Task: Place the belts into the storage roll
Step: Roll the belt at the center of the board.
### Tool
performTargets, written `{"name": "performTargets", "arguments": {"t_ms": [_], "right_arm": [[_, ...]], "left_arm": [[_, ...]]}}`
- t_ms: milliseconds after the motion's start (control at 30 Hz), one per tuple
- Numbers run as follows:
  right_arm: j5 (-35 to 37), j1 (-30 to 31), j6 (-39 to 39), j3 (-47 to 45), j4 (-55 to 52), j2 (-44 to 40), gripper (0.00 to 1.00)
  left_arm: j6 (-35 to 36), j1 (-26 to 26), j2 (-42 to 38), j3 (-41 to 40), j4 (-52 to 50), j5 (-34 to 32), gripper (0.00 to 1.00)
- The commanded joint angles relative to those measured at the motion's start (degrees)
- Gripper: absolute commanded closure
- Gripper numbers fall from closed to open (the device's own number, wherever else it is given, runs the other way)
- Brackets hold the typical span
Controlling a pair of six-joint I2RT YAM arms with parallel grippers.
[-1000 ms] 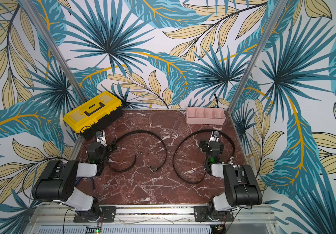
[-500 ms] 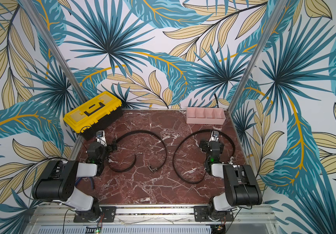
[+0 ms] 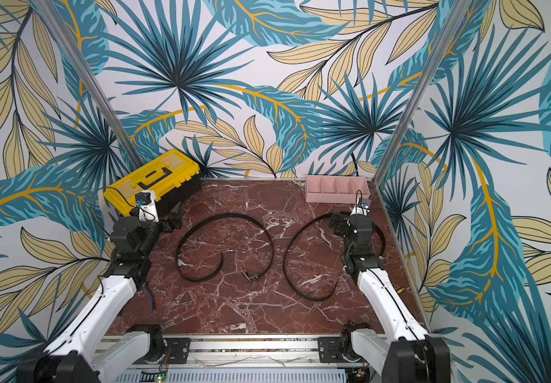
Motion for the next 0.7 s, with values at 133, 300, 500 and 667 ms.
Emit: {"name": "performTargets", "arguments": {"t_ms": [133, 300, 500, 667], "right_arm": [[-10.00, 8.33, 12.32, 8.59, -40.07, -1.31, 0.01], [-17.66, 16.31, 15.55, 13.15, -47.36, 2.54, 0.00], [-18.78, 22.18, 15.33, 13.18, -48.60, 5.13, 0.00], [-20.38, 22.27, 15.74, 12.35, -48.43, 6.87, 0.00]], "left_arm": [[16.14, -8.07, 0.70, 9.02, -42.01, 2.95, 0.00], [33.61, -20.06, 0.19, 8.86, -50.05, -3.91, 0.00], [52.67, -25.23, 6.37, 8.31, -51.33, -6.32, 0.00], [48.96, -25.47, 15.61, 14.81, -53.02, -1.30, 0.00]]}}
